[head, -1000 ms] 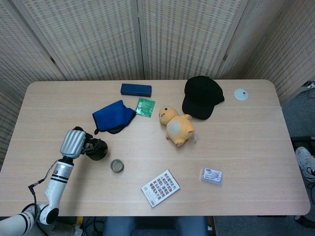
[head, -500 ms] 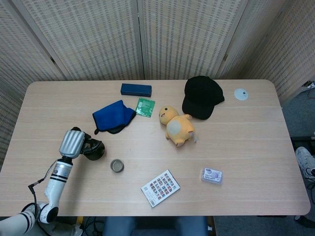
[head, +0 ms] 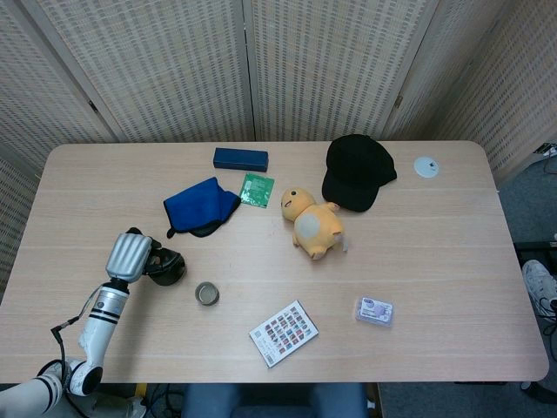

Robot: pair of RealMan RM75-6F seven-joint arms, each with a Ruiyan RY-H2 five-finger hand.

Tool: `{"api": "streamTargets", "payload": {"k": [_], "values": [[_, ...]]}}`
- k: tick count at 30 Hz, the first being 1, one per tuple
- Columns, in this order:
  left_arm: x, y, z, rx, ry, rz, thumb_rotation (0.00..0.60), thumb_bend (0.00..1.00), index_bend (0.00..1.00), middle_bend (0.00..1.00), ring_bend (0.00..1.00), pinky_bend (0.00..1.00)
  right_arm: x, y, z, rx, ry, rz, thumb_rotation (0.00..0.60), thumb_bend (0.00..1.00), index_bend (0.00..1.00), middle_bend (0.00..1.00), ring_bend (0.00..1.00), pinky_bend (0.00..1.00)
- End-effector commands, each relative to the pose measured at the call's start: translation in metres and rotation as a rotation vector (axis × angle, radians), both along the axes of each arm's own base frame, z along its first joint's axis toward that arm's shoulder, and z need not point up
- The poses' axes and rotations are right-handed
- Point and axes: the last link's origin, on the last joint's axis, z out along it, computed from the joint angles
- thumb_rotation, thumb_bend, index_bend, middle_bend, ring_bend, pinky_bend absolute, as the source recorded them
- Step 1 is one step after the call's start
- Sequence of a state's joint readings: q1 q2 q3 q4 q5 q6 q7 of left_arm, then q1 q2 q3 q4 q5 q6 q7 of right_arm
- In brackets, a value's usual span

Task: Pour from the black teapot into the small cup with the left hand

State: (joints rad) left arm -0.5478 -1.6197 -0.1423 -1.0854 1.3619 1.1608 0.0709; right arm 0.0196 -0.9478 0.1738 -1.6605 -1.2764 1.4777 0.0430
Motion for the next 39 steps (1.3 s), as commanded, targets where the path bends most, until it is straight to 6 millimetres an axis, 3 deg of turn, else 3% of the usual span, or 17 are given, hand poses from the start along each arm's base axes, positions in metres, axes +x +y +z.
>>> {"api": "streamTargets", "payload": {"k": [1,17,30,35,39], "values": [[-0.001,0.0,-0.001,-0.003,0.006,0.005,0.014,0.18,0.93,0.94,0.81,0.38,0.0,0.0,0.0,0.0,0.0,-0.001,0.6,0.31,0.23,0.27,0.17,0.04],[-0.005,-0.002,-0.009,-0.036,0.04,0.028,0.022,0.18,0.86,0.87,0.73,0.37,-0.001,0.0,-0.001,0.002,0.0,-0.005,0.6,0.31,0.23,0.27,0.17,0.04],[-0.002,-0.008,-0.005,-0.043,0.041,0.023,0.011,0.18,0.51,0.48,0.43,0.33,-0.001,0.0,-0.001,0.0,-0.001,-0.004,0.6,0.31,0.23,0.27,0.17,0.04],[0.002,-0.011,-0.001,-0.041,0.027,0.018,0.0,0.18,0.38,0.28,0.23,0.17,0.0,-0.001,-0.001,-0.002,-0.001,-0.001,0.6,0.31,0.23,0.27,0.17,0.04],[0.007,-0.013,0.009,-0.013,-0.009,0.019,0.001,0.18,0.36,0.24,0.2,0.13,0.0,-0.001,-0.001,0.009,0.0,0.0,0.6,0.31,0.23,0.27,0.17,0.04]]}}
